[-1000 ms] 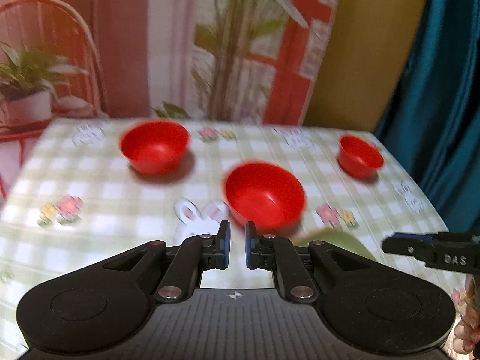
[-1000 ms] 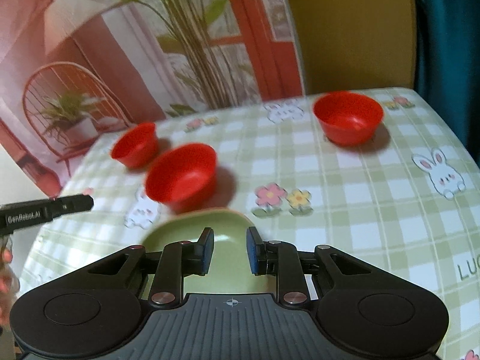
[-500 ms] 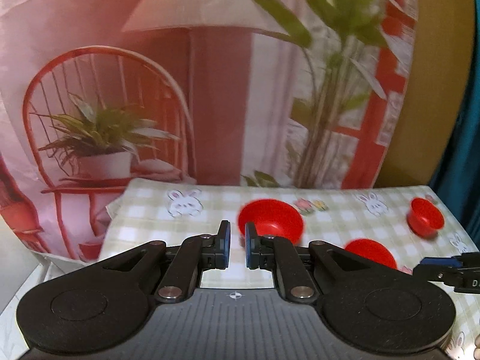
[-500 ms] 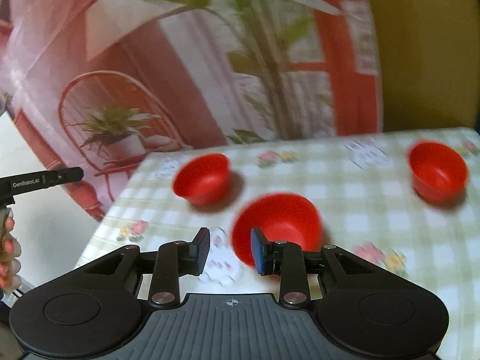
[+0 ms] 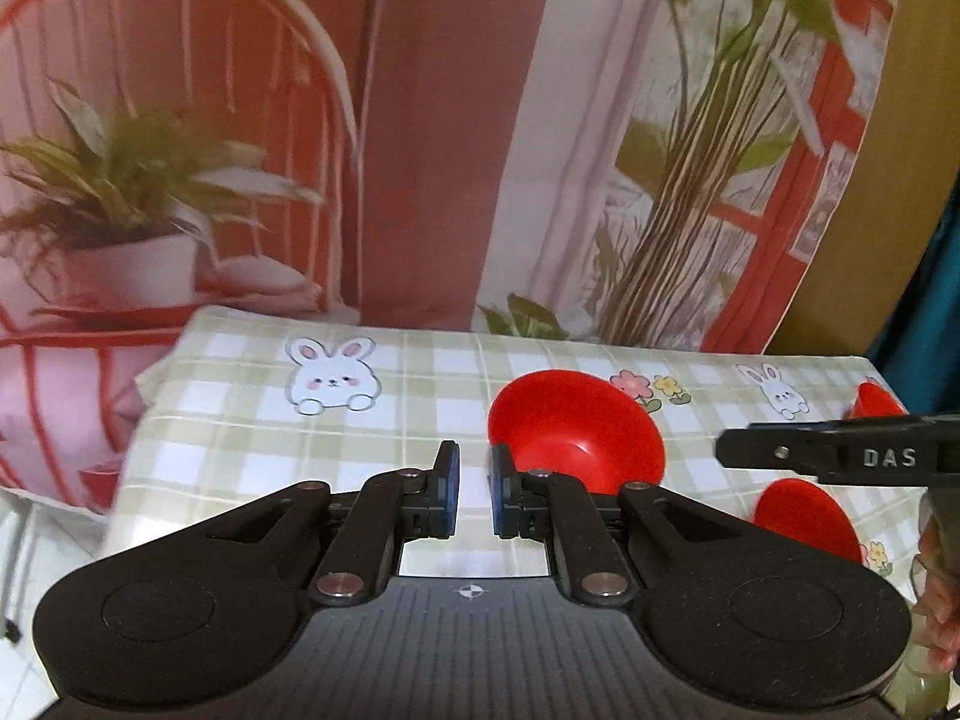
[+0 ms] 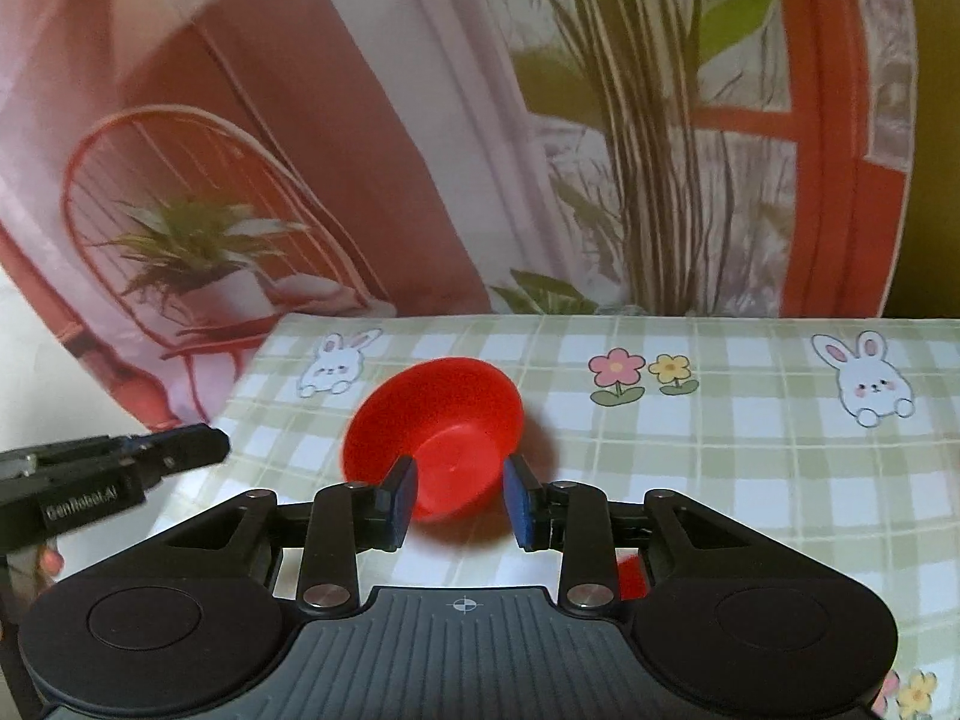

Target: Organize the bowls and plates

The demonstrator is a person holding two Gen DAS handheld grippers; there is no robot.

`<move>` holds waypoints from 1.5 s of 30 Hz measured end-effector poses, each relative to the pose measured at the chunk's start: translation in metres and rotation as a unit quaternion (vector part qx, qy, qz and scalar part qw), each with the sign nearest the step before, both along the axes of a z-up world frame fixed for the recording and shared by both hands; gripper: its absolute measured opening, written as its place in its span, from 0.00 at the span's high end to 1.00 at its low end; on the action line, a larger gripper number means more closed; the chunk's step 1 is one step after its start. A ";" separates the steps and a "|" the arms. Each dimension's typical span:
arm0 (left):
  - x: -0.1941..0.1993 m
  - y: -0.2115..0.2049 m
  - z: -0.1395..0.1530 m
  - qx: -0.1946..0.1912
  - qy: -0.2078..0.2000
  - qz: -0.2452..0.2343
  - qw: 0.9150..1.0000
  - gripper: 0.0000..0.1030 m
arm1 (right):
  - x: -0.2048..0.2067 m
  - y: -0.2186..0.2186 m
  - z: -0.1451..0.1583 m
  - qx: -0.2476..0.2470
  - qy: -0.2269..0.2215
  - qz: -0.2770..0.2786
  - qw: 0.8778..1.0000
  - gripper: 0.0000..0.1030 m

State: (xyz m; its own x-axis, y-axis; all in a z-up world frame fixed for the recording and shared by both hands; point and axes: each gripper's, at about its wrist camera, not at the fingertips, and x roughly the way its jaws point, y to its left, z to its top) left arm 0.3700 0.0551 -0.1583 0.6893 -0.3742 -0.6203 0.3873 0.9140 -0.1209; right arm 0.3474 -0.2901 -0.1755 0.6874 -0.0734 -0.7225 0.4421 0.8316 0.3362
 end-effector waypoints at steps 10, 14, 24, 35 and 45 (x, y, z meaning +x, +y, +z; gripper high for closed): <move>0.046 -0.018 -0.044 -0.034 0.035 0.008 0.999 0.72 | 0.042 -0.027 -0.039 0.013 0.046 -0.014 0.999 0.71; 0.053 -0.027 -0.054 -0.030 0.045 0.005 0.999 0.72 | 0.047 -0.029 -0.047 0.018 0.054 -0.006 0.998 0.72; 0.044 -0.041 -0.062 0.005 0.042 -0.008 0.999 0.84 | 0.044 -0.028 -0.053 0.036 0.054 -0.003 0.998 0.89; 0.009 -0.031 -0.023 0.013 0.027 0.002 1.000 0.85 | 0.015 -0.008 -0.015 0.061 0.029 0.006 0.998 0.89; -0.065 -0.037 0.022 0.021 0.013 0.015 1.000 0.85 | -0.048 0.019 0.034 0.063 -0.005 0.037 0.997 0.89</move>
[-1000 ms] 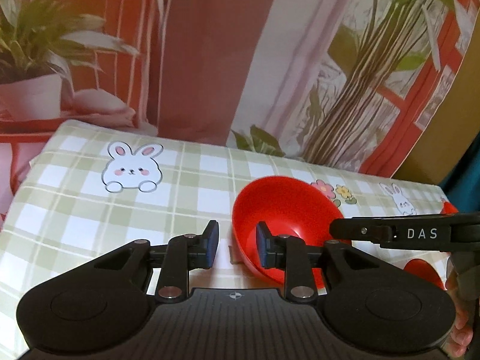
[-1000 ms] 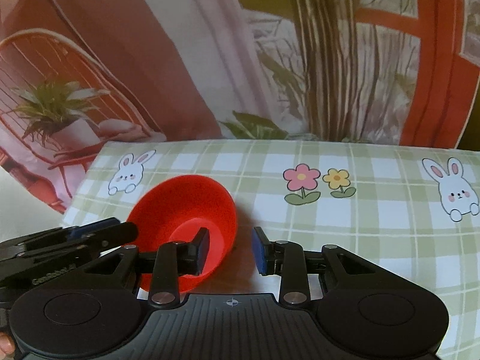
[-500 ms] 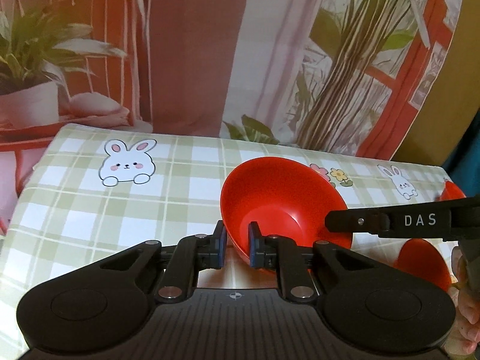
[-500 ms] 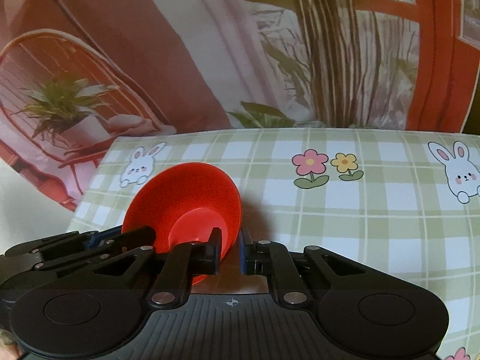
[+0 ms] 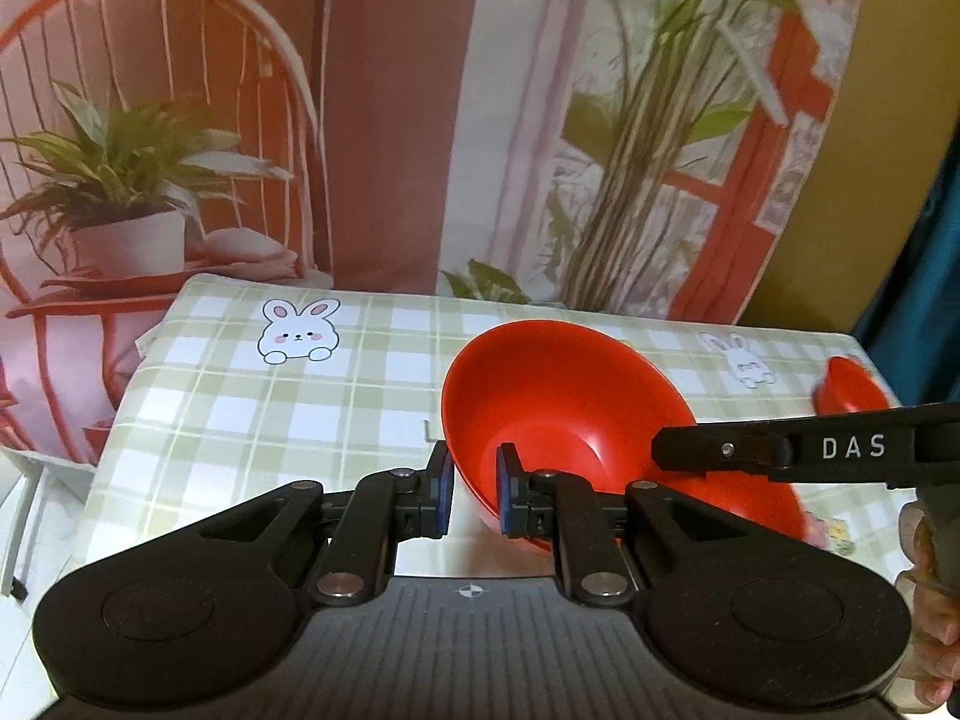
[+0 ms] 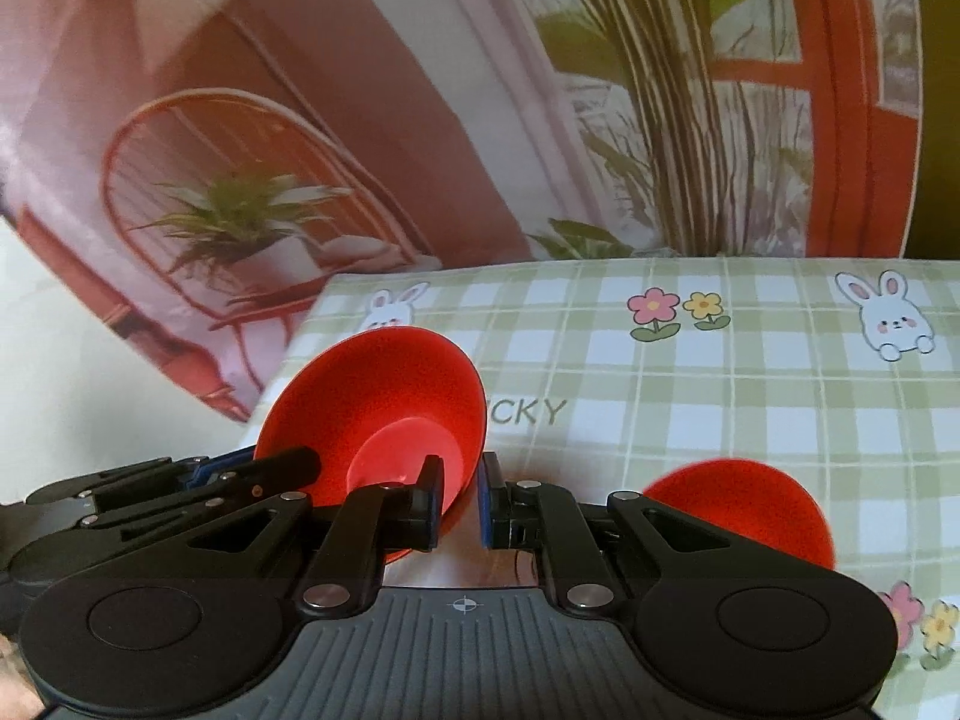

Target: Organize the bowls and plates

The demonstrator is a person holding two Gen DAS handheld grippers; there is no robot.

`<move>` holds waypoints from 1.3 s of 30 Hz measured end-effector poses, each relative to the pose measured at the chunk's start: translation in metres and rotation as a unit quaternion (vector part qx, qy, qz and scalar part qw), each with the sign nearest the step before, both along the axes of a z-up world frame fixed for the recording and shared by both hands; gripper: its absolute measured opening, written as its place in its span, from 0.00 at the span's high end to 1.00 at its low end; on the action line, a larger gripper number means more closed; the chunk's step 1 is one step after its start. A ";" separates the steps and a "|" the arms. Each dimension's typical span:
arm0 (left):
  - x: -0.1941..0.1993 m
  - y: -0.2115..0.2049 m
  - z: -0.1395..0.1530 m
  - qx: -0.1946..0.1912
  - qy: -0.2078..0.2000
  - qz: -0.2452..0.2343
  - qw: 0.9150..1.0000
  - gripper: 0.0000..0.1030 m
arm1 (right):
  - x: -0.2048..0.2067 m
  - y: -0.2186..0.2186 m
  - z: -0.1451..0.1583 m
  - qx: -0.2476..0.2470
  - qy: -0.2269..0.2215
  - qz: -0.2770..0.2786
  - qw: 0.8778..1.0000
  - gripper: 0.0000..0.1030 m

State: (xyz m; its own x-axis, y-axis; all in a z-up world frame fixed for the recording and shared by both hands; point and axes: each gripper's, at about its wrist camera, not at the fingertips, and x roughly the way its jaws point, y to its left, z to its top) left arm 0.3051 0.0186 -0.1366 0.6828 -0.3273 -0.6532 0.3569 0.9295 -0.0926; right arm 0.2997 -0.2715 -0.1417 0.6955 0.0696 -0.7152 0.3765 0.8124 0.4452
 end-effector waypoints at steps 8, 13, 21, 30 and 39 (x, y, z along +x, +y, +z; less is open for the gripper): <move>-0.052 -0.020 0.021 0.011 -0.015 -0.007 1.000 0.85 | -0.061 0.002 0.027 -0.011 -0.023 0.009 1.000 0.88; -0.073 -0.046 0.021 0.012 -0.018 -0.031 0.999 0.84 | -0.097 -0.015 0.028 -0.013 -0.028 -0.009 0.999 0.86; -0.075 -0.092 -0.004 0.015 0.005 -0.071 0.997 0.84 | -0.130 -0.047 0.006 -0.015 -0.015 -0.046 0.999 0.86; -0.040 -0.124 -0.039 0.028 0.031 -0.085 0.996 0.84 | -0.121 -0.083 -0.038 0.000 0.010 -0.065 0.998 0.86; -0.017 -0.134 -0.057 0.058 0.039 -0.084 0.994 0.84 | -0.102 -0.096 -0.064 0.008 0.031 -0.057 0.998 0.86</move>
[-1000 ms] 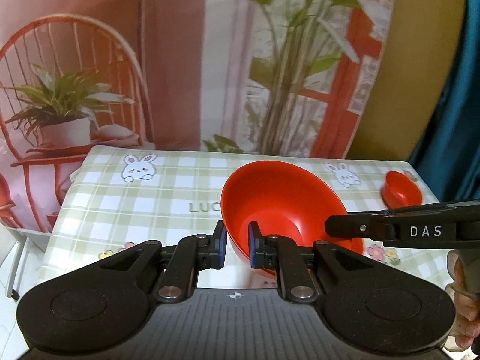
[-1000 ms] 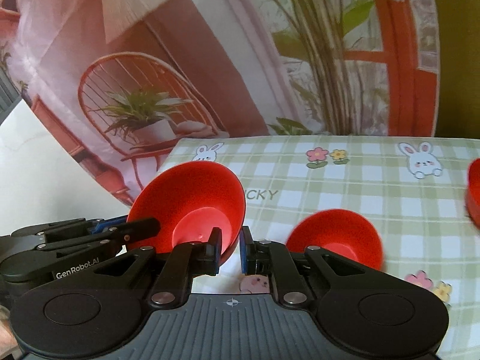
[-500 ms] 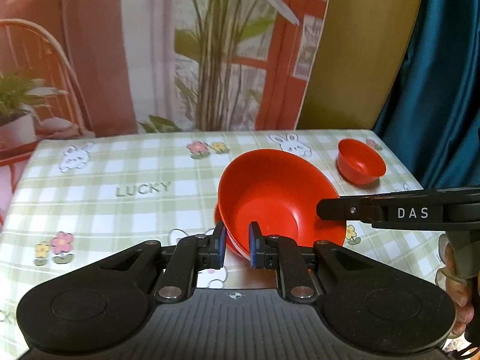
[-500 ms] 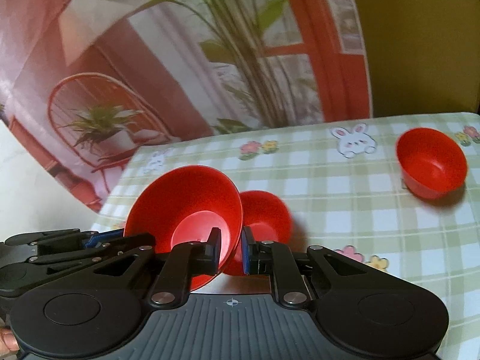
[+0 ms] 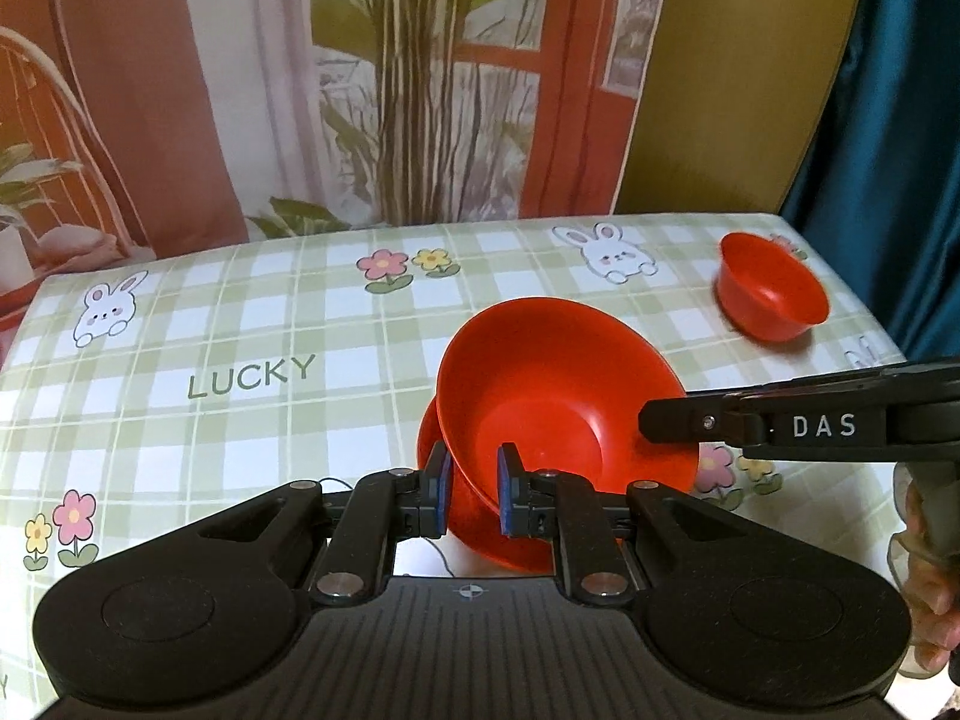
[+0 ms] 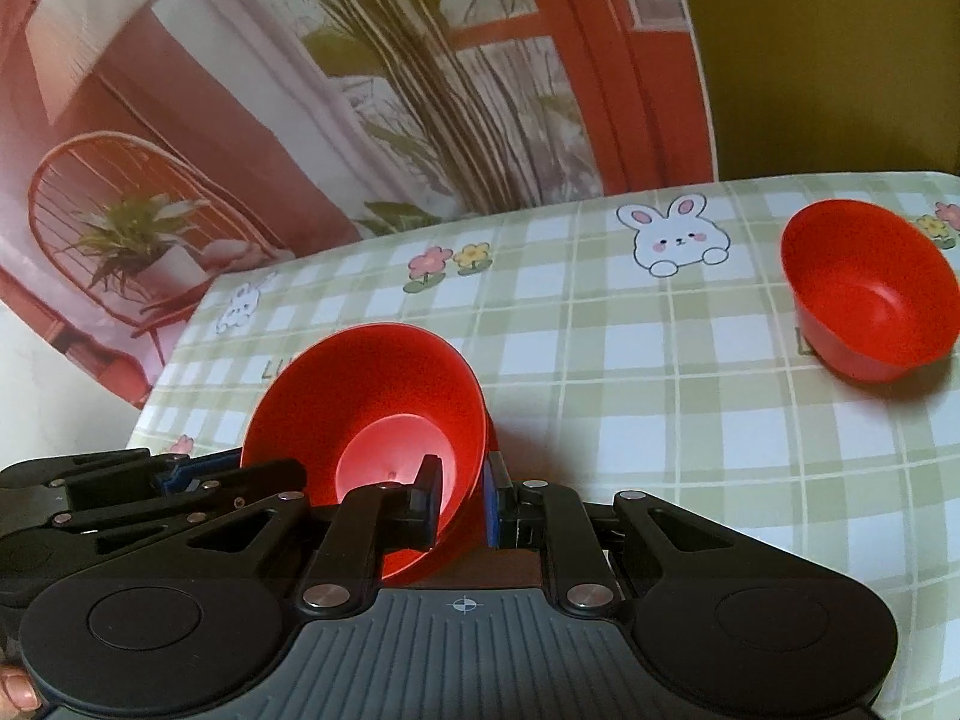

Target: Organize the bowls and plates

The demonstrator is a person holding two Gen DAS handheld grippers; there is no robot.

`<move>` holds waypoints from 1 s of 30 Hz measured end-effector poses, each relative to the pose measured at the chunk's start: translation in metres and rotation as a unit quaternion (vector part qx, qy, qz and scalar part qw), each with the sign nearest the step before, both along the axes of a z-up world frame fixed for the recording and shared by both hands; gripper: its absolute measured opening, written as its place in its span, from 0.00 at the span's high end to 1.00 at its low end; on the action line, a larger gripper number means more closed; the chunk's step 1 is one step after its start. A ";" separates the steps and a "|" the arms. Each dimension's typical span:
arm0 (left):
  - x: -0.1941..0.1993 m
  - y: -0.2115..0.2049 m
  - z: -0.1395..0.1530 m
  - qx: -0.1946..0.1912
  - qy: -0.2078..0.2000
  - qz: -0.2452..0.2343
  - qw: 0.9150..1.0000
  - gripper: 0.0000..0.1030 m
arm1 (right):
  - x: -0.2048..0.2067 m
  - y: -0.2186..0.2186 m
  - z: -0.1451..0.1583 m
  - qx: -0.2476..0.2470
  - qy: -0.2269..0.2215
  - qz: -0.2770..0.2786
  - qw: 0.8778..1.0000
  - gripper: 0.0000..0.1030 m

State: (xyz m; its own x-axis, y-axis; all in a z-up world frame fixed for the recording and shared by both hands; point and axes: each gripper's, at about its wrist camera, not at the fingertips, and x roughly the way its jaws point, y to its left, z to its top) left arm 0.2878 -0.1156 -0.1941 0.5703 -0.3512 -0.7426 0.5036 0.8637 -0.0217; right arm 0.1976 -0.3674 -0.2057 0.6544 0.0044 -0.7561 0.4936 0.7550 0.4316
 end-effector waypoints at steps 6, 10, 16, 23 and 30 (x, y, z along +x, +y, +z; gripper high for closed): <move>0.007 0.001 -0.011 0.018 0.000 -0.003 1.000 0.84 | 0.006 0.001 -0.005 0.004 0.001 0.007 1.000 0.86; 0.008 0.001 -0.013 0.026 -0.002 -0.004 1.000 0.84 | 0.007 0.001 -0.004 0.004 0.002 0.009 1.000 0.86; 0.008 0.003 -0.013 0.025 0.002 -0.003 1.000 0.83 | 0.007 0.003 -0.003 0.000 0.006 0.013 1.000 0.86; 0.009 0.001 -0.014 0.029 0.002 0.001 1.000 0.83 | 0.003 0.005 -0.001 -0.009 0.011 0.013 1.000 0.82; 0.011 0.005 -0.011 0.024 0.002 0.016 1.000 0.82 | -0.010 0.001 0.008 -0.020 0.001 0.010 1.000 0.81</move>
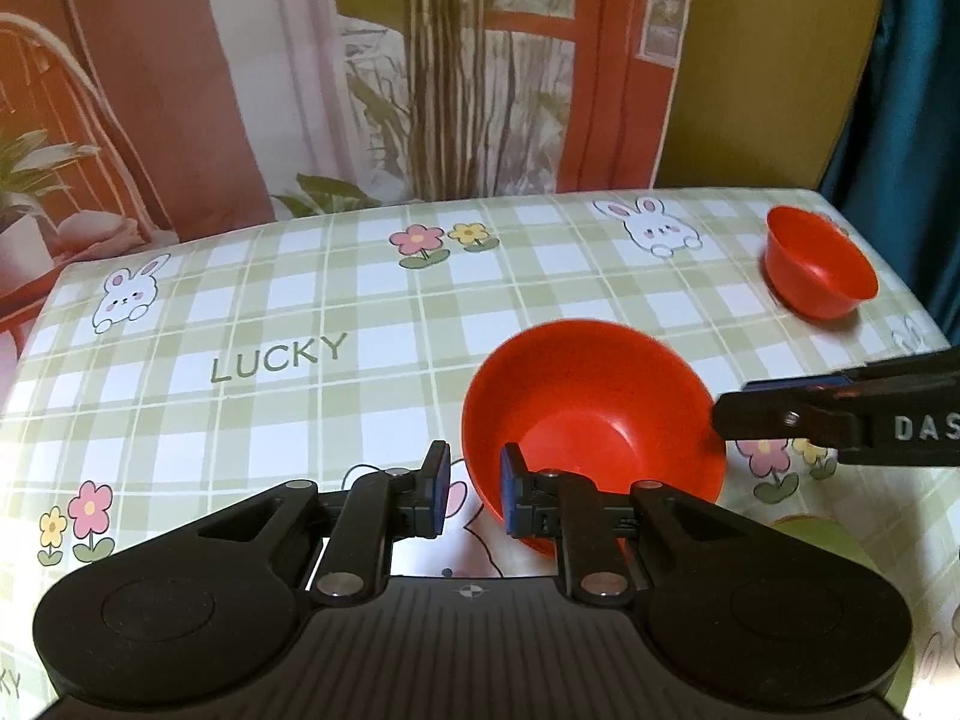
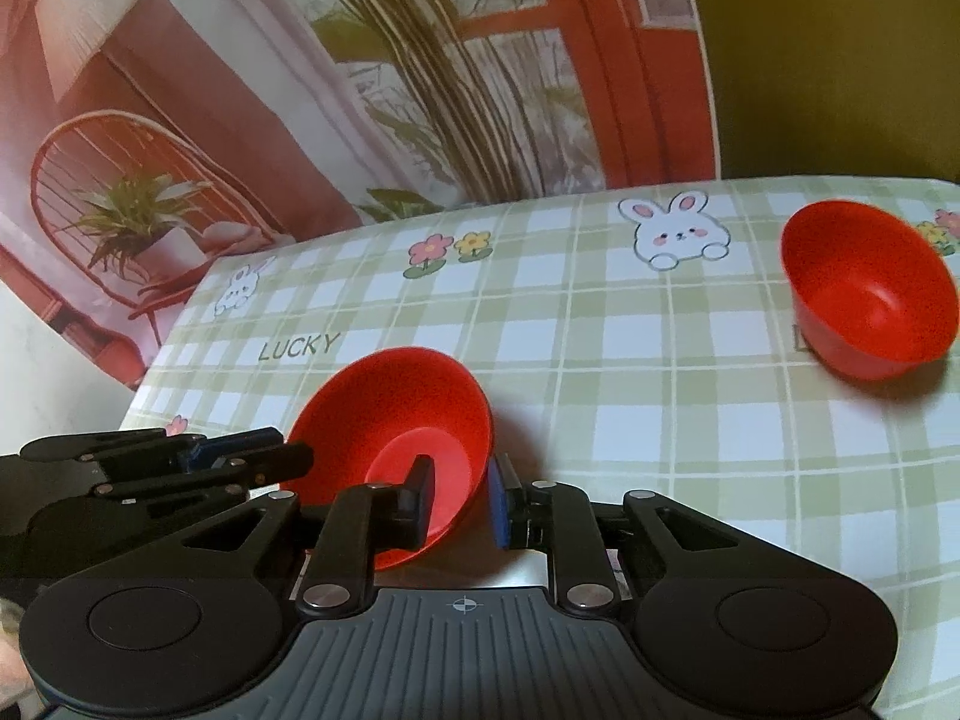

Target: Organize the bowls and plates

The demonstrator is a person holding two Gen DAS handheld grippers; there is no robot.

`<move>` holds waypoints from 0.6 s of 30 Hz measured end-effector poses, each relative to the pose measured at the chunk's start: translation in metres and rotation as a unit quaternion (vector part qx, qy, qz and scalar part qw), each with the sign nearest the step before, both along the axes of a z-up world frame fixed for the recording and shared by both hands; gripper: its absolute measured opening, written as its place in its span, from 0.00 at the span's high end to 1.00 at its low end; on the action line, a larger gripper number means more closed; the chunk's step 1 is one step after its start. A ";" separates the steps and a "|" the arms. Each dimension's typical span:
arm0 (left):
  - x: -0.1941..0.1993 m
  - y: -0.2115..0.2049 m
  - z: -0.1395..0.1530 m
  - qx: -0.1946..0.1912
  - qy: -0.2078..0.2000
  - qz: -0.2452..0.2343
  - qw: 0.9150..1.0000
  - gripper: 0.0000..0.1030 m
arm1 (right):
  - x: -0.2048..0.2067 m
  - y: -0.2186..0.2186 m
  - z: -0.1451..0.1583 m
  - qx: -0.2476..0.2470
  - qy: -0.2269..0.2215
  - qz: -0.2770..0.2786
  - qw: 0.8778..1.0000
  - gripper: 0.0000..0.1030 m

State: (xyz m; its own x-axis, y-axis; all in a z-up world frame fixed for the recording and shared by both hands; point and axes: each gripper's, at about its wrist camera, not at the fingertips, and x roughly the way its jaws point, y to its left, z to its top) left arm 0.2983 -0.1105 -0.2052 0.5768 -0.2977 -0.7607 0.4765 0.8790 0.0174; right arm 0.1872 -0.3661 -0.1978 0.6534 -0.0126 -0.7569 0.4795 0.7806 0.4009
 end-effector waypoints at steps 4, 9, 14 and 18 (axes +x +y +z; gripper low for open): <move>-0.003 -0.001 0.014 -0.021 -0.004 0.005 1.000 0.72 | -0.019 -0.006 0.012 -0.018 -0.022 -0.004 1.000 0.81; -0.018 -0.009 0.033 -0.045 -0.015 0.000 0.999 0.65 | -0.054 -0.020 0.027 -0.020 -0.046 -0.026 0.998 0.81; -0.034 -0.018 0.043 -0.054 -0.014 -0.004 0.998 0.65 | -0.096 -0.040 0.037 -0.035 -0.056 -0.056 0.996 0.81; -0.046 -0.027 0.048 -0.067 -0.015 -0.003 0.998 0.65 | -0.129 -0.057 0.039 -0.053 -0.048 -0.071 0.995 0.81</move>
State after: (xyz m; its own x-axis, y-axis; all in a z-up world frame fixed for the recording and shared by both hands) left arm 0.2521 -0.1375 -0.1568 0.5974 -0.3989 -0.6956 0.4825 0.8717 -0.0855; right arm 0.0584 -0.4232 -0.1591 0.7081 -0.1870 -0.6809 0.5517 0.7484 0.3682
